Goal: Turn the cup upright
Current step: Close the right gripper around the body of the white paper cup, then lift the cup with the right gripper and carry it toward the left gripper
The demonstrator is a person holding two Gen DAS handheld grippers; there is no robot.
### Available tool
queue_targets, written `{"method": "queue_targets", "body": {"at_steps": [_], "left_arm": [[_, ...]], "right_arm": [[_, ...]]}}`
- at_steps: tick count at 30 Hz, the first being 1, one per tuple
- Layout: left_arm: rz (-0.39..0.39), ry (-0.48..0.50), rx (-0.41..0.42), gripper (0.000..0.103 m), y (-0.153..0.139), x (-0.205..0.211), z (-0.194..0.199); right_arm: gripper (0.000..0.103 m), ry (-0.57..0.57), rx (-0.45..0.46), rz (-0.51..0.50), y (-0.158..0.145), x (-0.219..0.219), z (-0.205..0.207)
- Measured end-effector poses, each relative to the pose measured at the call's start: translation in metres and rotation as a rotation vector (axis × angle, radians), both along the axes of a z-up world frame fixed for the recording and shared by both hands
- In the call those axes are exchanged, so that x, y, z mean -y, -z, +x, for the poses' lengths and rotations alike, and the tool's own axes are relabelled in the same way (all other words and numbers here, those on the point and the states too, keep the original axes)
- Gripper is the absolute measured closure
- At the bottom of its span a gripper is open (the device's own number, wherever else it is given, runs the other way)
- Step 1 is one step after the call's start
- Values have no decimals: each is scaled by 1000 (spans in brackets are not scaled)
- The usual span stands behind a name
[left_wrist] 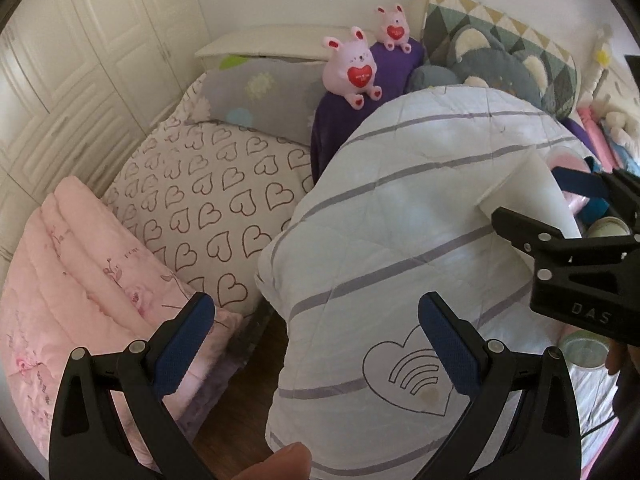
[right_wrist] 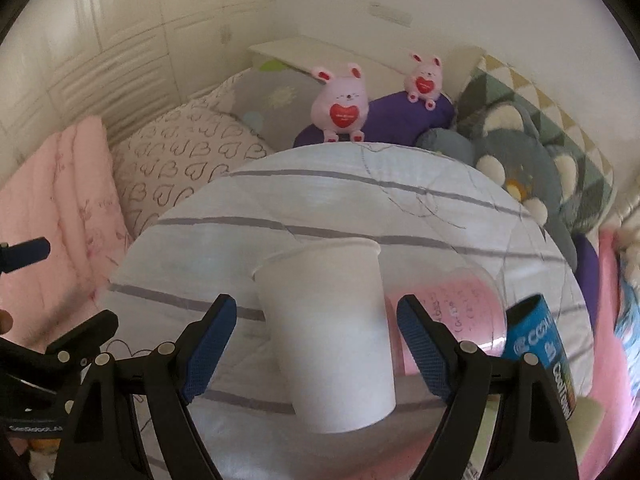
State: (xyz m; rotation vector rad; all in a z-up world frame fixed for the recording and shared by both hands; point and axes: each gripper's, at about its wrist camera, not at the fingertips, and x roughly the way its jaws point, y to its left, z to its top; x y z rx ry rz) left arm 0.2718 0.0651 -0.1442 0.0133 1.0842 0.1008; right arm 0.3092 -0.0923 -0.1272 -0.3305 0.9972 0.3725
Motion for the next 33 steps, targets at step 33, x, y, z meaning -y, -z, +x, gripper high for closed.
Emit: {"method": "queue_targets", "body": {"at_steps": [33], "left_arm": [[16, -61, 48, 0, -35, -18, -74]], "right_arm": [[36, -23, -118, 112, -2, -10, -52]]}}
